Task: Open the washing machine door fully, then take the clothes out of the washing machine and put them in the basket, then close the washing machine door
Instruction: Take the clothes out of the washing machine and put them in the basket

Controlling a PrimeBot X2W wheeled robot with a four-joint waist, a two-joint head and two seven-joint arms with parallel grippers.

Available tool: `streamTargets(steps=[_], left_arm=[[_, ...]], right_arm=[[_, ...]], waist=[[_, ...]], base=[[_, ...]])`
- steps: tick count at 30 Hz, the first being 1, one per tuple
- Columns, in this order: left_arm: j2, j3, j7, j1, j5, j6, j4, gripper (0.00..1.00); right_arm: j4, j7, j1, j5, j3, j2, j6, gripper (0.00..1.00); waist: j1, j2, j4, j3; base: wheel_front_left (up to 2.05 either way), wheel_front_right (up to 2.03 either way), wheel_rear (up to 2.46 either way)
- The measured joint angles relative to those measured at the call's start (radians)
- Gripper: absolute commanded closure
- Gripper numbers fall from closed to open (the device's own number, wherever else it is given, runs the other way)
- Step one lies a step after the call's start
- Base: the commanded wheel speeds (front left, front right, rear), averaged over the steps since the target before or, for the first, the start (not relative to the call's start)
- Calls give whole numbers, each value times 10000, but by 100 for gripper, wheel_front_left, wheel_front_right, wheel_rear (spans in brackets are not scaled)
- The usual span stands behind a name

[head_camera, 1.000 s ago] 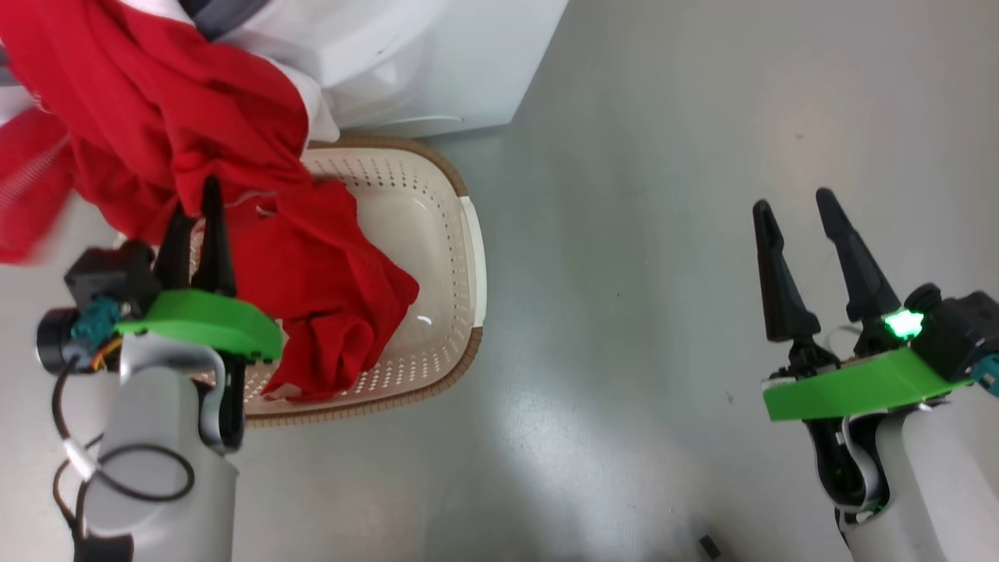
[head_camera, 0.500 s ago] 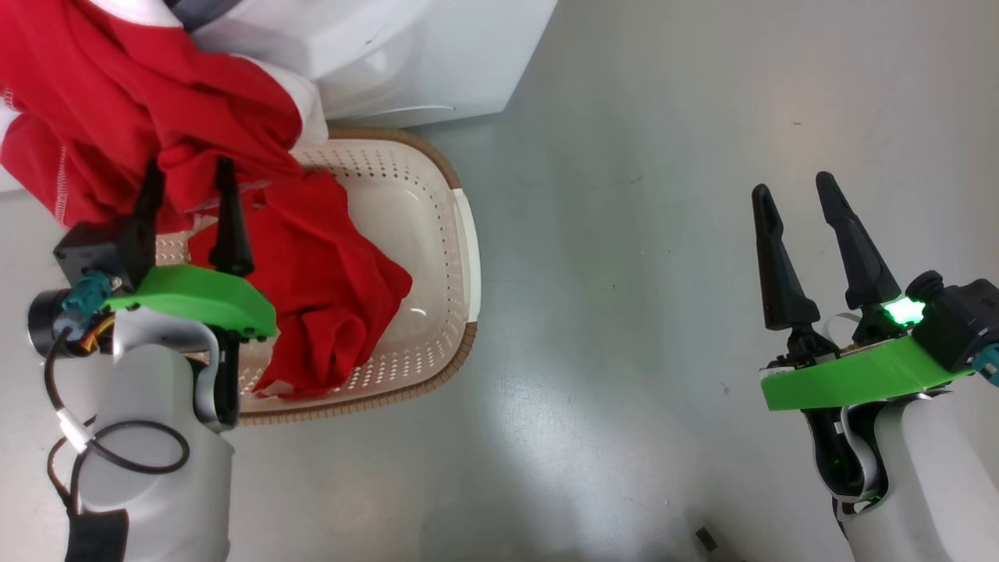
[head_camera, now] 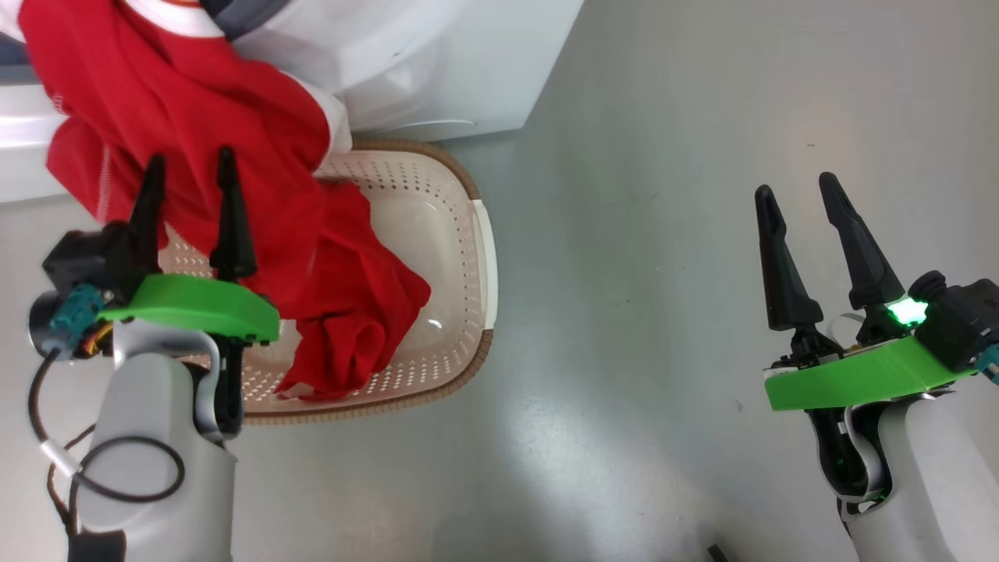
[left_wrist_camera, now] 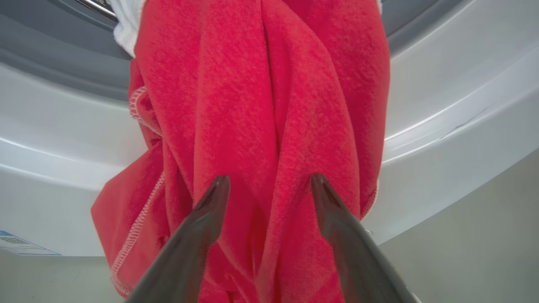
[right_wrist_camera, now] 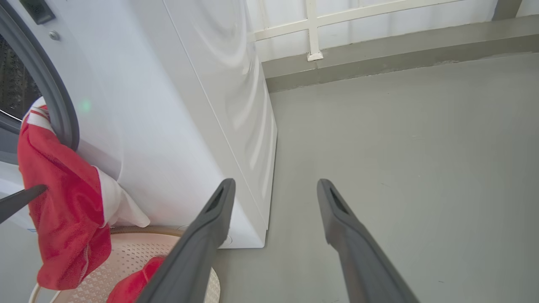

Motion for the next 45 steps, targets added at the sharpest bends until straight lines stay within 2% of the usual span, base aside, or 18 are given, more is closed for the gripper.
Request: streamTargets(steps=[19,28,37,45], left_arm=[[10,-242,0,2254,-192,44,-3317,0],[31,-376,0,3557,-290,453,-4623,0],[38,-612,0,3684,-550,759,-4938,0],[38,-587,0,3044,-529,731,-4947,0]], right_arm=[[-2,0,259,-42,-40,-242,0,0],[-8,0,269,-50,-84,-282,0,0],[-17,0,269,-50,-221,-297,0,0],[-19,0,267,-50,-211,-295,0,0]], waist=[[0,0,477,-460],[0,0,515,-498],[0,0,589,-405],[0,0,579,-332]], base=[[0,0,0],[0,0,0],[0,0,0],[0,0,0]])
